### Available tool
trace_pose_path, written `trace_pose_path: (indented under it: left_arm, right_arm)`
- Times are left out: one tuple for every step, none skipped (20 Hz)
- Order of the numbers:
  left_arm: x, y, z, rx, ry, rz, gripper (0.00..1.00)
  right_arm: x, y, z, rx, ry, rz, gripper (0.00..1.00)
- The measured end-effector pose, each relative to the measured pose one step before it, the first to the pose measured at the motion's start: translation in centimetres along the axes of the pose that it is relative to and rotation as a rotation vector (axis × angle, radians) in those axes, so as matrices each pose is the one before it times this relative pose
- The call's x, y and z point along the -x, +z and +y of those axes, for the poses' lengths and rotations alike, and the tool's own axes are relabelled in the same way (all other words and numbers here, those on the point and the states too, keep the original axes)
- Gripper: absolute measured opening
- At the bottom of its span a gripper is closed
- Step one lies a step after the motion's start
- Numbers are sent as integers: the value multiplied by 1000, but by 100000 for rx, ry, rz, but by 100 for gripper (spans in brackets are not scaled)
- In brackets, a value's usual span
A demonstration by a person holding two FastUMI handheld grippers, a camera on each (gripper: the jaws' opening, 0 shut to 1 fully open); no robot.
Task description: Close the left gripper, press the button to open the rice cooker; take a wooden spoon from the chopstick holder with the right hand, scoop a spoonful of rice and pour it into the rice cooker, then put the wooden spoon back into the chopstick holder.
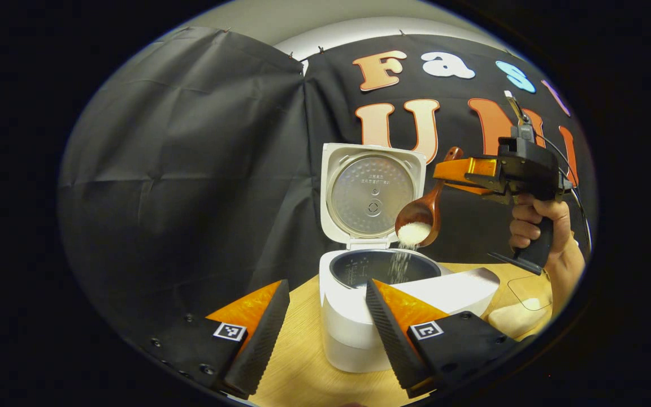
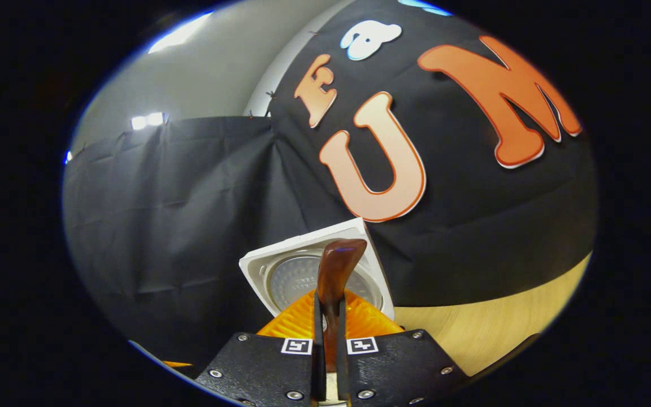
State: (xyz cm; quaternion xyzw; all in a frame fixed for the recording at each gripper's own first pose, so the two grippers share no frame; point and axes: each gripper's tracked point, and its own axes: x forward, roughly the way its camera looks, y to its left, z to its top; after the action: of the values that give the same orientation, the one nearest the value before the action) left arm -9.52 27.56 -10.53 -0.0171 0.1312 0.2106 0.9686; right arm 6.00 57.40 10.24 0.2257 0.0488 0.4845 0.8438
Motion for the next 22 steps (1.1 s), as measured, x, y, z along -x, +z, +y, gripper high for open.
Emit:
trace_pose_path:
  left_arm:
    - [43,-153,44,-160,168,37,89]
    - [41,103,65,-83,82,-225,89]
    - [-32,-24,19,-158,170,206,87]
    - [-9,7,2,-160,-31,-89,89]
    - [38,47,-59,-202,10,164,89]
    - [59,-48,109,-309,138,1,89]
    - [-6,53,26,-218,238,-47,89]
    - [120,7,-29,105,81,33,89]
    - [94,201,-70,208,-91,-274,87]
    - [207,52,-49,16,-50,-121,90]
    - [164,-8,-29,-85,129,-162,89]
    - [79,131,-125,-83,-4,-144,87]
    - [100,205,-131,-104,44,-317,87]
    - [216,92,-68,-217,56,-341,90]
    - [92,216,-118,-193,-107,-377,90]
    - [220,82,-161,-45,-37,-221,90]
    - [178,152,-175,2,-259,-426,87]
    - [141,146,-226,-29,-171,-132,90]
    - [78,91,-211,-91,-174,-302,87]
    - [75,165,-271,-67,-175,-219,87]
    - [-82,9,-287,99,-214,171,89]
    - [96,-60,-374,214,-524,126,87]
  right_arm:
    - [-108,-370,380,4894,433,314,7]
    - [65,0,635,5179,1554,-66,8]
    - [85,89,342,5332,1498,-340,7]
    - [68,194,521,5477,2942,-648,7]
    - [130,211,451,5450,2738,-1639,8]
    - [189,242,748,6071,3354,-1692,8]
    - [195,213,380,6813,2498,-2053,7]
    - [229,256,451,7343,1816,-1357,8]
    - [405,249,302,7711,1114,-800,7]
    - [-63,238,505,5821,1059,-809,7]
    - [-95,-287,270,4543,1247,-170,8]
    - [-405,-423,52,2965,1192,-48,8]
    - [-216,-272,-9,1709,269,211,8]
    - [-18,-120,-100,213,-191,353,8]
    - [76,-18,34,-878,-380,193,8]
    - [114,63,-113,-2097,-856,426,8]
    - [119,78,-10,-2434,-751,320,8]
    - [86,20,-148,-2561,-1066,-315,8]
    - [-2,-15,-122,-2624,-1313,68,8]
    - [129,13,-217,-2592,-1866,410,8]
    - [61,16,-67,-2292,-1655,191,8]
    - [103,16,-176,-2137,-2189,499,8]
